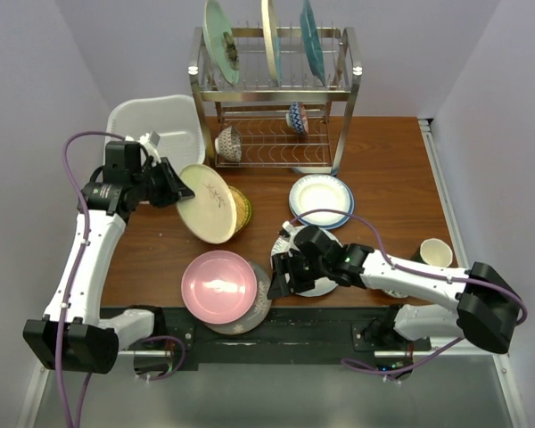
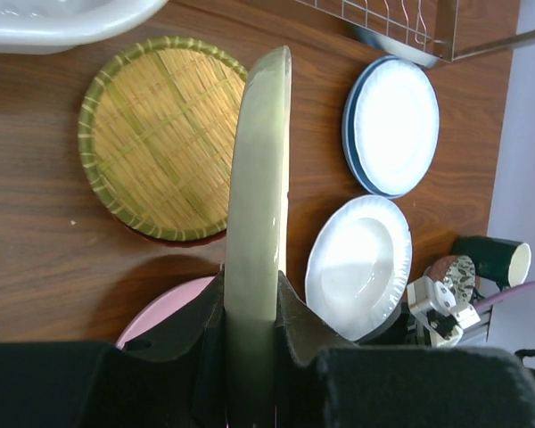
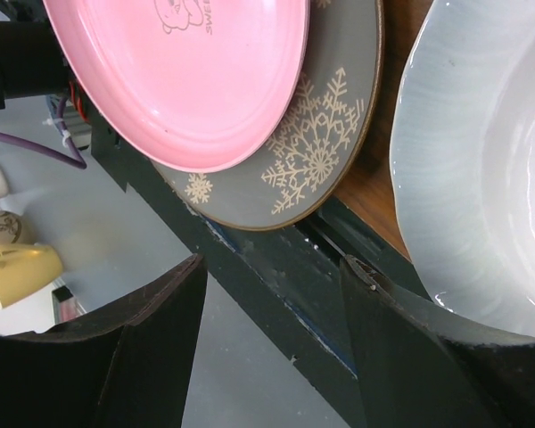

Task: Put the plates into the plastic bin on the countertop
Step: Place the plate in the plastic bin.

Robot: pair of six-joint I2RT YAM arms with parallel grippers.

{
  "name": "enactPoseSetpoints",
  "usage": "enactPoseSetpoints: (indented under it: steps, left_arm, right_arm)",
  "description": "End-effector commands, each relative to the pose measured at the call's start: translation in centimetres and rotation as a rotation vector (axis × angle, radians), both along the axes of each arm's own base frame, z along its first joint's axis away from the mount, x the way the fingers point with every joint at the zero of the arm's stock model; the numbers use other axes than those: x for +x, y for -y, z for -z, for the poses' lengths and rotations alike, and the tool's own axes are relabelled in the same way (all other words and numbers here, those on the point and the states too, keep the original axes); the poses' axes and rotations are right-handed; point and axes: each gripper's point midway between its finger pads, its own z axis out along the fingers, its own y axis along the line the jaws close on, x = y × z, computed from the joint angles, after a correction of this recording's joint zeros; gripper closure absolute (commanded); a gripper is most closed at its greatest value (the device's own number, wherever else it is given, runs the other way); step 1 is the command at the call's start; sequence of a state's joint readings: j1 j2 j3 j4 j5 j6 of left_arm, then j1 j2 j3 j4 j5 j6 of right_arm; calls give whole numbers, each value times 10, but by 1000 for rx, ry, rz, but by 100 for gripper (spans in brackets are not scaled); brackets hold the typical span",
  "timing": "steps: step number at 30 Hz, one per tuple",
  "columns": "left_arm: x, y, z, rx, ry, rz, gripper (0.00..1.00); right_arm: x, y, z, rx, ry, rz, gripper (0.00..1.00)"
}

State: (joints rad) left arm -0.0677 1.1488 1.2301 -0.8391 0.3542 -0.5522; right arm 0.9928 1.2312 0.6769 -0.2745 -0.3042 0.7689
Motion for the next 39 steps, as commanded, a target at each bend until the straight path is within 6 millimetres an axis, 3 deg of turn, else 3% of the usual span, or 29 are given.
enactPoseSetpoints:
  steps: [1, 12, 17, 19, 29, 34, 39]
  left_arm:
    - [23, -9, -53, 15, 174, -36, 100]
    - [44, -30, -85, 54, 236, -126, 100]
    - [54, -40, -98, 66, 264, -163, 100]
    - [59, -52, -103, 67, 278, -213, 100]
    - [80, -81, -112, 41, 320, -340, 100]
    - [89, -92, -115, 36, 342, -371, 100]
    - [97, -98, -114, 16, 358, -396, 100]
  right_arm:
    - [4, -2, -13, 29, 46, -2, 34]
    - [3, 4, -17, 40, 74, 0, 19]
    - [2, 7, -14, 27, 71, 4, 18]
    - [2, 8, -11, 24, 66, 6, 18]
    - [12, 22, -13, -35, 133, 43, 16]
    - [21, 34, -29, -59, 202, 87, 13]
    - [22, 38, -31, -54, 218, 101, 11]
